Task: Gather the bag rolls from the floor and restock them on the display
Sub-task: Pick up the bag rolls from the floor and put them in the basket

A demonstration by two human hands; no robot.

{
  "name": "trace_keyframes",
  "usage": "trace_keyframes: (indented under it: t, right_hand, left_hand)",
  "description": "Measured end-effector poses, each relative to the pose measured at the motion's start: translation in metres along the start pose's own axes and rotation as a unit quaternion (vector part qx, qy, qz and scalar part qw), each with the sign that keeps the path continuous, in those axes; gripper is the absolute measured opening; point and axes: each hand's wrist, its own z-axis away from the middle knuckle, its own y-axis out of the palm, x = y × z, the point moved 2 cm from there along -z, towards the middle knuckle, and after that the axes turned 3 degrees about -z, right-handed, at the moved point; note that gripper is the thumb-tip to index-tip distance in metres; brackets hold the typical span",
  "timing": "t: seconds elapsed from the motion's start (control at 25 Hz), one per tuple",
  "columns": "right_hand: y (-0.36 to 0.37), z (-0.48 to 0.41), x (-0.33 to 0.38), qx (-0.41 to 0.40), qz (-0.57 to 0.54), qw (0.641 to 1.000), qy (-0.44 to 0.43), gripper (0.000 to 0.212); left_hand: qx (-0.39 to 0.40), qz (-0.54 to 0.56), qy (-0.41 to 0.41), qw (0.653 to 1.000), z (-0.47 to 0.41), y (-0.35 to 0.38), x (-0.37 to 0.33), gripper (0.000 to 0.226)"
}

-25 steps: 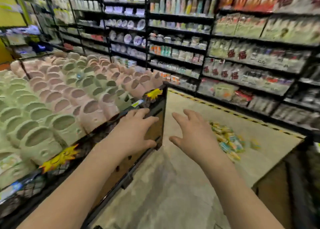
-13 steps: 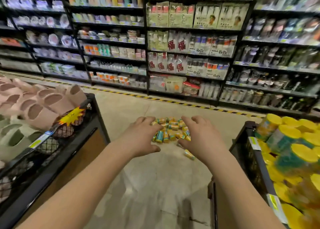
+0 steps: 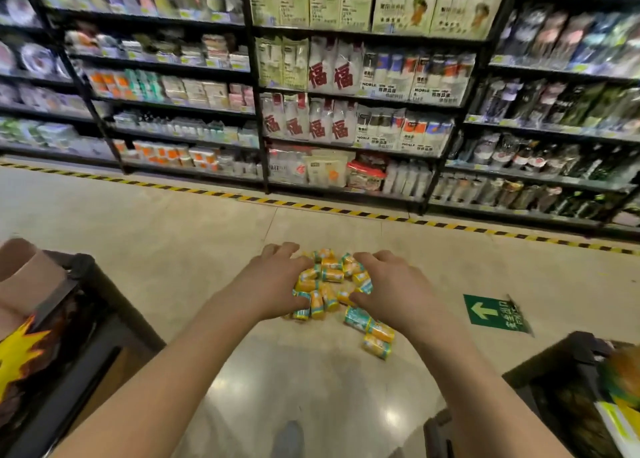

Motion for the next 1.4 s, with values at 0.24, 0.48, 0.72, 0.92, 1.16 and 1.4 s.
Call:
trace_keyframes:
  t: [0.24,0.48,0.72,0.92,1.16,1.4]
  right_hand:
    - [-0.011,-0.158,-0.013,0.04,0.02,0.999,0.014,0.068]
    - [0.015,-0.297,-0.054,0.101,0.026,0.995,0.005,0.066]
    - [0.063,-0.446,-0.117,0.16,0.024,0.987,-0.025,0.065]
    - [0.152,-0.539,-0.165,0.206,-0.003,0.978,-0.02,0.063]
    - [0.356,-0.6,-0.226,0.264,-0.051,0.962,0.038,0.057]
    - [0.592,-0.625,-0.258,0.312,-0.082,0.941,0.104,0.062]
  left_hand:
    - [0.022,0.031,0.02,0.999,-0.144,-0.02,0.063,0.072]
    - [0.066,0.063,0.008,0.996,-0.263,0.003,0.097,0.071]
    - [0.113,0.108,-0.045,0.987,-0.401,0.063,0.113,0.065]
    - [0.156,0.159,-0.094,0.97,-0.479,0.157,0.141,0.064]
    - [0.194,0.204,-0.138,0.95,-0.553,0.353,0.173,0.067]
    - [0.226,0.214,-0.171,0.935,-0.597,0.566,0.197,0.067]
